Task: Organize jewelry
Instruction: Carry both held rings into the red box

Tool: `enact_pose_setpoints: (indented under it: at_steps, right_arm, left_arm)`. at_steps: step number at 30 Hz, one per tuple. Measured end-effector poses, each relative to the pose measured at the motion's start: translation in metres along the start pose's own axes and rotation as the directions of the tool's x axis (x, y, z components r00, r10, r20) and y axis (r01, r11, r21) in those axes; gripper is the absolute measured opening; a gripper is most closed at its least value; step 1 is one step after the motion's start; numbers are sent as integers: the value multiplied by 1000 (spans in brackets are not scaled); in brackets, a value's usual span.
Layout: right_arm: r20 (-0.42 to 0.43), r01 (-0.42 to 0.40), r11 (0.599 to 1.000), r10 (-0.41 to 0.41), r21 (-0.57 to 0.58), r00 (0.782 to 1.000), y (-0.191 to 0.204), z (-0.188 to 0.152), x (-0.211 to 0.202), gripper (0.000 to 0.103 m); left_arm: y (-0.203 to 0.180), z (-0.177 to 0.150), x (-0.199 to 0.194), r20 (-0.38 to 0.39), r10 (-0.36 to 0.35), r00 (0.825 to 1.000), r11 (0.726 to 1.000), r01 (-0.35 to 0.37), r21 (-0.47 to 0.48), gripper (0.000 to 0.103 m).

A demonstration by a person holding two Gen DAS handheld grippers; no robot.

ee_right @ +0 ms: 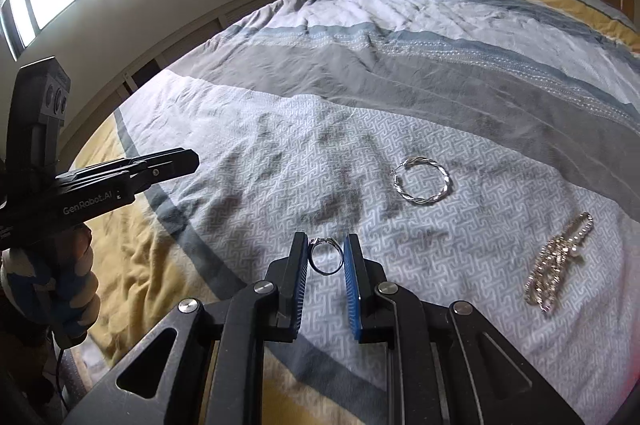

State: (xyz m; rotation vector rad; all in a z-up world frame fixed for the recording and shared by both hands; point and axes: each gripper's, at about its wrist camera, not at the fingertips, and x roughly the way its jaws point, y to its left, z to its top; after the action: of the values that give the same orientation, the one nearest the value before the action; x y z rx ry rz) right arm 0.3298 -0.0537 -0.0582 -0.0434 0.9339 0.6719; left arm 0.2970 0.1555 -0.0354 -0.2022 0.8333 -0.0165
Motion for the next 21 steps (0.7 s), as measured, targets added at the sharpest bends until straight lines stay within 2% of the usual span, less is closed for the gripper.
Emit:
enact_pose_setpoints:
  at_steps: [5, 11, 15, 21]
  right_arm:
    - [43, 38, 999, -39, 28, 998, -14, -12, -57, 18]
    - [81, 133, 985, -142, 110, 986, -55, -43, -133, 18]
    - [73, 220, 960, -235, 174, 969, -91, -75, -180, 18]
    - [29, 348, 899, -368, 267, 929, -152, -120, -231, 18]
  left_arm:
    - [-35, -1, -21, -2, -23, 1000, 999, 23, 46, 19]
    - [-93, -8, -36, -14, -98, 995, 990, 99, 96, 19]
    - [-140, -16, -36, -38, -163, 986, 978, 167, 127, 19]
    - [-212, -29, -27, -94, -250, 964, 947, 263, 184, 19]
